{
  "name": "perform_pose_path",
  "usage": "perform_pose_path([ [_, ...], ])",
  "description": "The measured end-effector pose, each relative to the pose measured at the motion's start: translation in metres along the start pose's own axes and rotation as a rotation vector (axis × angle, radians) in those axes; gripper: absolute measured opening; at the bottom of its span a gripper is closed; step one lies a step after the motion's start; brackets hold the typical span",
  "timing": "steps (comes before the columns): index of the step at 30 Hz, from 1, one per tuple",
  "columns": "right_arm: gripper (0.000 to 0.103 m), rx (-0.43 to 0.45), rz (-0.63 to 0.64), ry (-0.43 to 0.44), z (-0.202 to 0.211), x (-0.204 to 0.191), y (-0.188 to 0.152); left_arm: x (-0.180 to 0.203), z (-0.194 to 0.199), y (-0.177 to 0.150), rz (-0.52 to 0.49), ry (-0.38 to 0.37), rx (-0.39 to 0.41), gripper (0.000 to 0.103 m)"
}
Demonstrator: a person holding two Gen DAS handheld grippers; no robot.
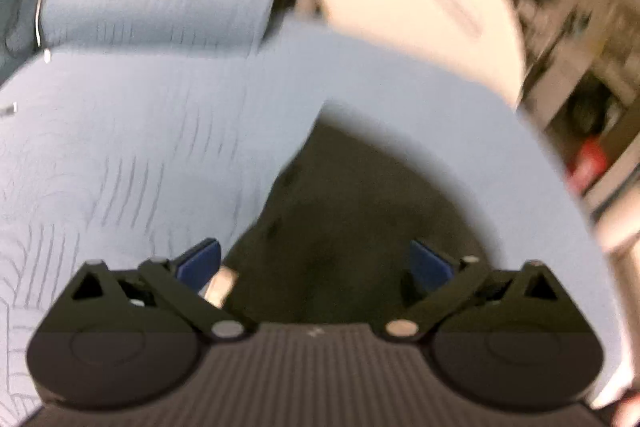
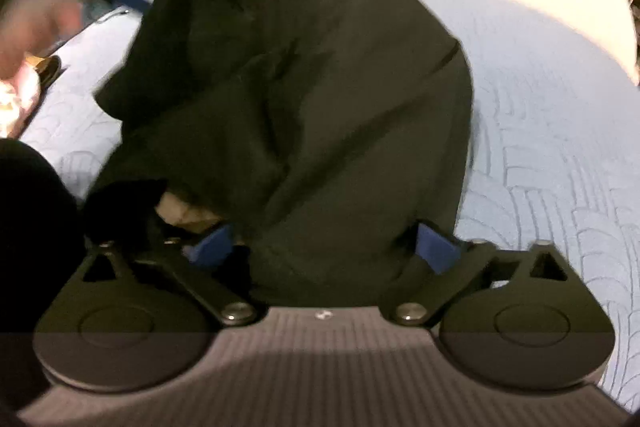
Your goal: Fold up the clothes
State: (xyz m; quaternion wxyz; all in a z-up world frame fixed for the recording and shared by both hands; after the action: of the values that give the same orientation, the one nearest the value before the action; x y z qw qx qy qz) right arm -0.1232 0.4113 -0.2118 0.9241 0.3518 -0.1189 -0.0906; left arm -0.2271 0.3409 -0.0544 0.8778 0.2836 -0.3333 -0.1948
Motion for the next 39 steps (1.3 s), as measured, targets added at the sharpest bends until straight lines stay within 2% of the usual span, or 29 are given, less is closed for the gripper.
perform_pose_path([
  [3, 0.103, -0.005, -0.020, 0.005, 0.001, 0.007, 0.004, 0.039, -0.004, -0.012, -0.065, -0.096, -0.044, 0.103],
  [6, 0.103, 0.037, -0.011, -0.023, 0.017, 0.017, 0.009, 0.061, -0.031, -0.039, -0.117, -0.130, -0.099, 0.103],
  [8, 0.103, 0.066, -0.014, -0.025, 0.035, 0.022, 0.006, 0.060, -0.058, -0.058, -0.163, -0.084, -0.137, 0.103],
  [10, 0.103, 0.079, -0.029, -0.020, 0.043, 0.026, 0.000, 0.044, -0.095, -0.080, -0.227, 0.066, -0.160, 0.103],
  [11, 0.103, 0.087, -0.044, -0.020, 0.051, 0.026, -0.007, 0.038, -0.107, -0.086, -0.253, 0.098, -0.154, 0.103],
  [13, 0.103, 0.083, -0.081, -0.038, 0.060, 0.031, -0.019, 0.030, -0.121, -0.092, -0.261, 0.104, -0.111, 0.103],
  [18, 0.103, 0.020, -0.269, -0.145, 0.079, 0.085, -0.063, 0.032, -0.118, -0.105, -0.264, 0.090, -0.007, 0.103],
  [21, 0.103, 0.022, -0.358, -0.199, 0.084, 0.109, -0.071, 0.032, -0.108, -0.107, -0.242, 0.054, -0.011, 0.103],
  [24, 0.103, 0.024, -0.400, -0.218, 0.086, 0.110, -0.081, 0.032, -0.100, -0.098, -0.198, 0.024, -0.025, 0.103],
  [26, 0.103, 0.042, -0.399, -0.215, 0.084, 0.113, -0.074, 0.027, -0.102, -0.085, -0.174, 0.018, -0.029, 0.103],
  [29, 0.103, 0.121, -0.382, -0.164, 0.085, 0.106, -0.051, 0.018, -0.095, -0.069, -0.130, -0.004, -0.010, 0.103],
  [32, 0.103, 0.256, -0.273, -0.112, 0.081, 0.080, -0.021, 0.004, -0.083, -0.066, -0.097, 0.018, 0.000, 0.103],
  [34, 0.103, 0.292, -0.185, -0.075, 0.065, 0.064, -0.011, -0.017, -0.084, -0.071, -0.028, 0.039, -0.043, 0.103],
  [35, 0.103, 0.264, -0.133, -0.044, 0.048, 0.052, -0.008, -0.023, -0.089, -0.075, -0.013, 0.056, -0.078, 0.103],
  [38, 0.103, 0.033, -0.063, 0.081, -0.014, 0.026, -0.023, -0.030, -0.103, -0.077, -0.010, 0.087, -0.127, 0.103],
  [39, 0.103, 0.031, -0.073, 0.090, -0.017, 0.027, -0.023, -0.032, -0.107, -0.078, -0.012, 0.098, -0.141, 0.103],
])
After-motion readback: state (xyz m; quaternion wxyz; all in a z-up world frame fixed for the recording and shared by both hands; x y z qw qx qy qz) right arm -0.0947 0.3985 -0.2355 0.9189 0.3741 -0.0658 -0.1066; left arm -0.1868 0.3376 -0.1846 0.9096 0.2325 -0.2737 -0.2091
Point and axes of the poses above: each gripper's, at about its wrist camera, not at the fingertips, and z roughly against the way its jaws point, x to its right, y to its top, the point moved 8 cm from there along -z, roughly the way its jaws point, and after that the axes turned 14 degrees about z, right-handed, at the moved point
